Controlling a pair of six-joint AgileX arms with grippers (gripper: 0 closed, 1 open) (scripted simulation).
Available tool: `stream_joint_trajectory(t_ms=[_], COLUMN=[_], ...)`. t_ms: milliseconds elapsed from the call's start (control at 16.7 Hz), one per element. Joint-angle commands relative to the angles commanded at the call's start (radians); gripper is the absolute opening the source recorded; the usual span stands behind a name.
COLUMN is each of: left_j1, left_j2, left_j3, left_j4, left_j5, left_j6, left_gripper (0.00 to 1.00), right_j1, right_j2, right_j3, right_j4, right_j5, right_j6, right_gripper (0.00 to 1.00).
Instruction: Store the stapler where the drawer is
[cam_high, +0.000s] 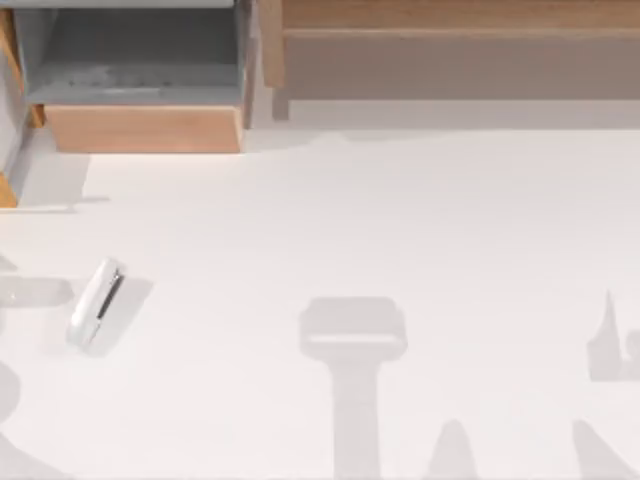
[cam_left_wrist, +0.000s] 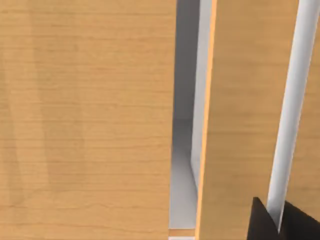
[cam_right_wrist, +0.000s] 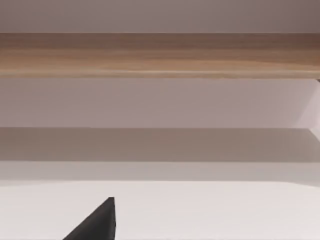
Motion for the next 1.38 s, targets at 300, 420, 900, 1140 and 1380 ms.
stream_joint_trajectory(t_ms=[300, 420, 900, 1140, 1380], left_j1=[0.007, 0.017, 0.134, 0.134, 0.134], left_j2=[-0.007, -0.014, -0.091, -0.092, -0.092], left_j3=[-0.017, -0.033, -0.232, -0.232, -0.232], left_j4=[0.015, 0.025, 0.138, 0.139, 0.139], left_j5=[0.008, 0.018, 0.133, 0.134, 0.134], left_j6=[0.004, 0.005, 0.011, 0.011, 0.011], left_gripper=[0.0, 0.0, 0.0, 0.08, 0.38], right_j1=[0.0, 0.0, 0.0, 0.0, 0.0], right_j2=[0.0, 0.0, 0.0, 0.0, 0.0], right_j3=[0.0, 0.0, 0.0, 0.0, 0.0], right_j4=[0.0, 0.0, 0.0, 0.0, 0.0], right_j5=[0.0, 0.0, 0.0, 0.0, 0.0], right_j6=[0.0, 0.0, 0.0, 0.0, 0.0], right_gripper=[1.0, 1.0, 1.0, 1.0, 1.0])
